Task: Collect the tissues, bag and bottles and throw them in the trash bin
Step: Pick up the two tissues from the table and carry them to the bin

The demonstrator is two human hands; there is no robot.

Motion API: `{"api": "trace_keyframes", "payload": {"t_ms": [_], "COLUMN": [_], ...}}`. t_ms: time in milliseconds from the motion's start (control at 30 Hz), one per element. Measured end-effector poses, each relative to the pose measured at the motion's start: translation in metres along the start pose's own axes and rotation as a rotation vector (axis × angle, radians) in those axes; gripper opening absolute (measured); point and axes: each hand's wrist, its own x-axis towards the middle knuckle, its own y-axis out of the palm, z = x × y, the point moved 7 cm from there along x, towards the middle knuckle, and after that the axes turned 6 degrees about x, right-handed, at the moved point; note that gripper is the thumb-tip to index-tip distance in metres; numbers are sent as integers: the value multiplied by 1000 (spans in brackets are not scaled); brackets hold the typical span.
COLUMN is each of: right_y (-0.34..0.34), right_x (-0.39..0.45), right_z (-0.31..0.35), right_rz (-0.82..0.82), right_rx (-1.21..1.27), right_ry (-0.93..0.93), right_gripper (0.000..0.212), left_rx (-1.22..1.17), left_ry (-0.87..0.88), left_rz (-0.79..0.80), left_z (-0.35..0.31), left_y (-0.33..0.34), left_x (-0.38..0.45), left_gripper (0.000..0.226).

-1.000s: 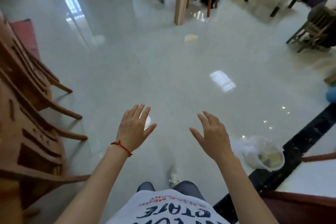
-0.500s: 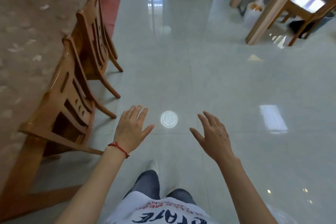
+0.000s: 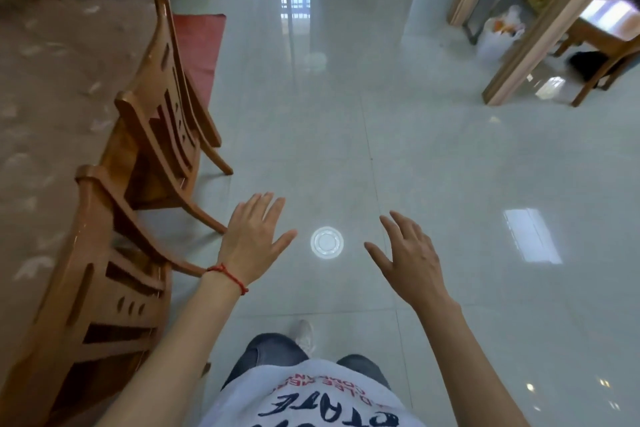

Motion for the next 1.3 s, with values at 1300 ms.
{"api": "trace_keyframes", "payload": {"t_ms": [1300], "right_y": [-100], "right_x": [757], "right_z": [-15], "right_rz": [45], "right_rx": [3], "right_ry": [-125], "right_gripper": [57], "left_rx": [-75], "left_ry": [-184], "left_rz": [-7], "left_z": [139], "left_y": [-31], "left_x": [706], "left_gripper": [65]}}
